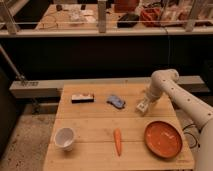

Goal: Place the bottle in the ceramic bowl

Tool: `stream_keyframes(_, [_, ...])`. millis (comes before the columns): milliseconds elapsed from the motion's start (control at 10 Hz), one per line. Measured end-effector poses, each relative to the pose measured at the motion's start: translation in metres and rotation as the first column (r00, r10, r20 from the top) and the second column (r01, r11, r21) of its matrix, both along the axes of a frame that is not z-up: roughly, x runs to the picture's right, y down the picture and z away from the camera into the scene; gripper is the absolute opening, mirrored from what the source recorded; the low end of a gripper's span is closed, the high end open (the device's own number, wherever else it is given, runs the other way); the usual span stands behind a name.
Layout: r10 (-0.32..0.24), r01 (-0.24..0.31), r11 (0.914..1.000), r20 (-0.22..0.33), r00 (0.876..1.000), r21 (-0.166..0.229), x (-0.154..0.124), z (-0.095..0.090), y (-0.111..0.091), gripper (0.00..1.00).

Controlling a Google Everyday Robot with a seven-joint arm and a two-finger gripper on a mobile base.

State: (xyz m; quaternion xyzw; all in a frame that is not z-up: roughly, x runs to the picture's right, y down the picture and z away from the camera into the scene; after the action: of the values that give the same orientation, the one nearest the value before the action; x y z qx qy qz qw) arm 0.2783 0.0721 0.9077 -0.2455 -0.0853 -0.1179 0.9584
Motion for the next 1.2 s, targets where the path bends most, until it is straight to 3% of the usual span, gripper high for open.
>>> stream_keyframes(1200, [0.003, -0.003, 1.0, 0.001, 1.0, -0.007, -0.0001, 0.0033, 0.0032, 0.8])
